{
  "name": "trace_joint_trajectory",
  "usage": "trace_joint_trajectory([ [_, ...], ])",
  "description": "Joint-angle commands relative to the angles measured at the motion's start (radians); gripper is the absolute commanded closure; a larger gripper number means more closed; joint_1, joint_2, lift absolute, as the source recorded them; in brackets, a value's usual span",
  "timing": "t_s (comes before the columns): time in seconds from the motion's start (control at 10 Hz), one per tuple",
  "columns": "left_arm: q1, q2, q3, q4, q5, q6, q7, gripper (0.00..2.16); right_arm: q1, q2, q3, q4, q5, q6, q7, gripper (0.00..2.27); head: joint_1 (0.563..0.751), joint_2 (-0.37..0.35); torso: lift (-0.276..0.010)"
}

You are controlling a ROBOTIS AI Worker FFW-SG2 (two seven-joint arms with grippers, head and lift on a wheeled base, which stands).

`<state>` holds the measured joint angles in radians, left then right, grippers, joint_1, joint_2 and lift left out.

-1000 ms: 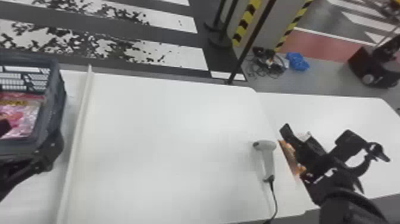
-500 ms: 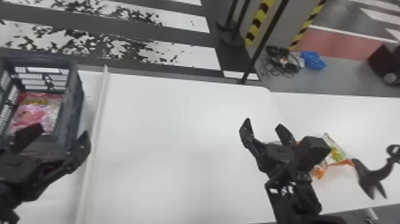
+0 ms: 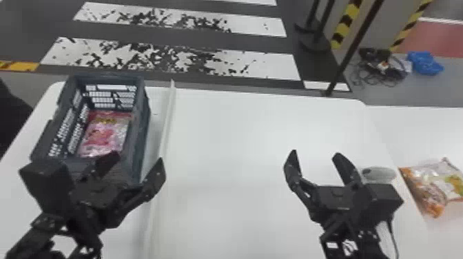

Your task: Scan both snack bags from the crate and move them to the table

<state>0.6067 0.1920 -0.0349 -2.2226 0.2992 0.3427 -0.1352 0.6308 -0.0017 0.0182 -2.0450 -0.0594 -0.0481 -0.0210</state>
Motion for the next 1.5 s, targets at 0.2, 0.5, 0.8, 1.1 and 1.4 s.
trace_joint_trajectory([
  [0.2,-0.042,0.001,0.052,-0.081,0.028,0.126,0.006,0.04,0.014,-0.003,0.016,0.015,0.02,-0.038,-0.002,0.05,0.695,-0.063,-0.087],
  [0.5,-0.183,0.0,0.158,-0.124,0.087,0.393,0.034,0.04,0.009,-0.029,0.019,0.012,0.023,-0.038,-0.002,0.05,0.695,-0.026,-0.087],
  [0.8,-0.349,0.0,0.221,-0.06,0.103,0.599,0.095,0.08,0.009,-0.052,0.017,0.015,0.023,-0.042,-0.002,0.06,0.695,0.027,-0.087],
  [1.1,-0.496,0.001,0.233,0.086,0.093,0.687,0.12,0.08,0.009,-0.067,0.013,0.025,0.021,-0.042,-0.002,0.06,0.695,0.08,-0.087],
  [1.4,-0.608,0.0,0.211,0.196,0.038,0.773,0.141,0.08,0.004,-0.077,0.0,0.046,0.013,-0.057,-0.002,0.06,0.695,0.089,-0.087],
])
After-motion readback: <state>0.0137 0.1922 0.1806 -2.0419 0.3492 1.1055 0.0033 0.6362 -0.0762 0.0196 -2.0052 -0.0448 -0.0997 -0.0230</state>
